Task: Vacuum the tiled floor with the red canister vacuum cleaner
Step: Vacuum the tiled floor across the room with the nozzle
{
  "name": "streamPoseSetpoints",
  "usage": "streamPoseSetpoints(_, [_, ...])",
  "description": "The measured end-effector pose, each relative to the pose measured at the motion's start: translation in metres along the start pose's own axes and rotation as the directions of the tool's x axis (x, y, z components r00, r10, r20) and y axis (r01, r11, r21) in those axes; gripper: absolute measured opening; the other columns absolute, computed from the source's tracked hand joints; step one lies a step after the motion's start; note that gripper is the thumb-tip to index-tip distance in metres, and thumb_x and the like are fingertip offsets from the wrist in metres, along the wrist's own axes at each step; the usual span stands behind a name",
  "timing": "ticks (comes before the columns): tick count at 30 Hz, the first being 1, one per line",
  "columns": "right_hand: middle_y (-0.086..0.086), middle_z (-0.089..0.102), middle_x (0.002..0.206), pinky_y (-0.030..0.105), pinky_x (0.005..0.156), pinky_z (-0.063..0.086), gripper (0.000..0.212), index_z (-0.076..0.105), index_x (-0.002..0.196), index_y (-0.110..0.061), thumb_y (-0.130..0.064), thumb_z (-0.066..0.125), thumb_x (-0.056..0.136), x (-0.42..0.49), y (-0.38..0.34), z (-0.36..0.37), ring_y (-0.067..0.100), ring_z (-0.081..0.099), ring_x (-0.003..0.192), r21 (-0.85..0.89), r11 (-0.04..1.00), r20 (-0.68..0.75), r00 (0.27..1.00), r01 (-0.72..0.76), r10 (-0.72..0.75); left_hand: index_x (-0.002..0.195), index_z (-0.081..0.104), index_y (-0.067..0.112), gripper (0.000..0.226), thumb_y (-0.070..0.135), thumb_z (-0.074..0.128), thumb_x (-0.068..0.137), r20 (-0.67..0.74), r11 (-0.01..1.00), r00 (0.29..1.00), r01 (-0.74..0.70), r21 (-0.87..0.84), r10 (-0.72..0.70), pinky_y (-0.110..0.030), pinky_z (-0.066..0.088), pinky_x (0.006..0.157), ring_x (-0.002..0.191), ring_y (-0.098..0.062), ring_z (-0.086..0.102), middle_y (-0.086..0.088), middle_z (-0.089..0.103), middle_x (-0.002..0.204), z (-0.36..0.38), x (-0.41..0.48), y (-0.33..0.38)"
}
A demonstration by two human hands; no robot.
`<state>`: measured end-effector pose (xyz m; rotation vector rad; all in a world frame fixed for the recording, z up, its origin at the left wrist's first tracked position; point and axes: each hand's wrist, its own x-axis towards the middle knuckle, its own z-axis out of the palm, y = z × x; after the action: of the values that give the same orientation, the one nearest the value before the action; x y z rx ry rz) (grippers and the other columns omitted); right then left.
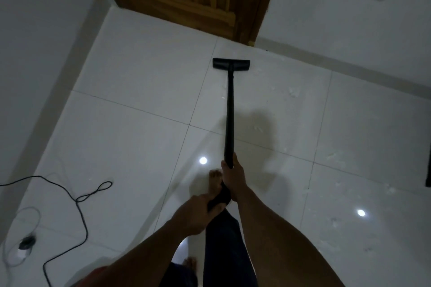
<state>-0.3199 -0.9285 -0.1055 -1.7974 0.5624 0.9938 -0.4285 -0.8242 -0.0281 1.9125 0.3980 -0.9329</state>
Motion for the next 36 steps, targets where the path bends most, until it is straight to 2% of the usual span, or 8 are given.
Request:
streamPoseSetpoints(3, [0.008, 0.06, 0.099, 0.036, 0.061, 0.054, 0.062, 0.026, 0.161, -0.039, -0.034, 0.051, 0.105, 0.024, -0.029, 0.006, 0.017, 0.06, 0.062, 0.007, 1.0, 0.011, 1.0, -0.001, 0.001, 0.152, 0.036, 0.039, 0.055, 0.055, 0.046, 0.1, -0.019, 0.999, 1.0, 0.011, 0.04, -0.01, -0.021, 0.053, 0.061, 0.061, -0.005, 0.063, 0.0, 0.072, 0.093, -0.026, 0.023, 0.006])
streamPoseSetpoints(5, [0.007, 0.058, 0.105, 0.037, 0.064, 0.058, 0.061, 0.026, 0.16, -0.042, -0.034, 0.051, 0.105, 0.043, -0.045, 0.011, 0.017, 0.061, 0.066, 0.048, 0.998, 0.011, 0.999, -0.035, 0.035, 0.155, 0.023, 0.045, 0.06, 0.057, 0.043, 0.1, -0.038, 0.997, 0.999, 0.011, 0.073, -0.008, -0.019, 0.055, 0.068, 0.065, -0.005, 0.063, -0.003, 0.073, 0.101, -0.045, 0.039, 0.005])
streamPoseSetpoints(9, [0.008, 0.058, 0.086, 0.031, 0.052, 0.052, 0.06, 0.027, 0.161, -0.039, -0.028, 0.052, 0.107, 0.065, -0.073, 0.018, 0.013, 0.055, 0.05, 0.16, 0.983, 0.026, 0.996, -0.084, 0.081, 0.156, 0.015, 0.049, 0.064, 0.057, 0.043, 0.099, -0.06, 0.984, 0.998, 0.02, 0.175, -0.009, -0.031, 0.061, 0.07, 0.066, -0.011, 0.066, -0.002, 0.072, 0.094, -0.072, 0.062, 0.005])
streamPoseSetpoints(18, [0.009, 0.053, 0.08, 0.031, 0.05, 0.052, 0.061, 0.027, 0.161, -0.039, -0.026, 0.053, 0.107, 0.086, -0.1, 0.024, 0.013, 0.051, 0.049, 0.226, 0.967, 0.028, 0.993, -0.122, 0.119, 0.154, 0.011, 0.048, 0.063, 0.047, 0.046, 0.102, -0.119, 0.971, 0.99, -0.042, 0.235, 0.072, -0.023, 0.054, 0.053, 0.046, -0.006, 0.053, 0.011, 0.054, 0.067, -0.099, 0.078, 0.016])
streamPoseSetpoints(21, [0.008, 0.056, 0.086, 0.034, 0.057, 0.054, 0.062, 0.029, 0.161, -0.039, -0.026, 0.055, 0.106, 0.087, -0.102, 0.026, 0.012, 0.054, 0.044, 0.228, 0.97, 0.008, 0.996, -0.088, 0.088, 0.152, 0.01, 0.053, 0.062, 0.049, 0.046, 0.102, -0.155, 0.978, 0.985, -0.044, 0.203, 0.076, -0.014, 0.04, 0.046, 0.04, -0.004, 0.047, 0.011, 0.048, 0.058, -0.099, 0.074, 0.015])
streamPoseSetpoints(28, [0.006, 0.056, 0.07, 0.04, 0.06, 0.055, 0.06, 0.035, 0.158, -0.038, -0.026, 0.055, 0.103, 0.052, -0.078, 0.035, 0.018, 0.055, 0.049, 0.232, 0.973, -0.033, 0.999, 0.003, 0.005, 0.152, 0.016, 0.056, 0.06, 0.055, 0.046, 0.1, -0.129, 0.983, 0.989, -0.048, 0.175, 0.072, -0.025, 0.056, 0.056, 0.051, -0.008, 0.06, 0.003, 0.068, 0.073, -0.088, 0.037, 0.004])
streamPoseSetpoints(33, [0.006, 0.055, 0.072, 0.043, 0.067, 0.055, 0.054, 0.043, 0.153, -0.038, -0.028, 0.056, 0.102, -0.002, -0.033, 0.046, 0.021, 0.055, 0.059, 0.225, 0.972, -0.063, 0.996, 0.069, -0.056, 0.152, 0.019, 0.053, 0.059, 0.054, 0.046, 0.1, -0.119, 0.966, 0.983, -0.107, 0.234, 0.137, -0.015, 0.043, 0.049, 0.045, -0.003, 0.053, 0.006, 0.063, 0.069, -0.061, -0.026, -0.011])
streamPoseSetpoints(36, [0.007, 0.058, 0.077, 0.042, 0.067, 0.056, 0.049, 0.045, 0.147, -0.045, -0.029, 0.056, 0.103, -0.047, -0.001, 0.055, 0.02, 0.057, 0.061, 0.25, 0.962, -0.076, 0.993, 0.106, -0.09, 0.152, 0.017, 0.054, 0.058, 0.054, 0.045, 0.101, -0.085, 0.954, 0.984, -0.13, 0.269, 0.158, -0.015, 0.049, 0.057, 0.05, 0.0, 0.056, 0.011, 0.06, 0.071, -0.041, -0.07, -0.03])
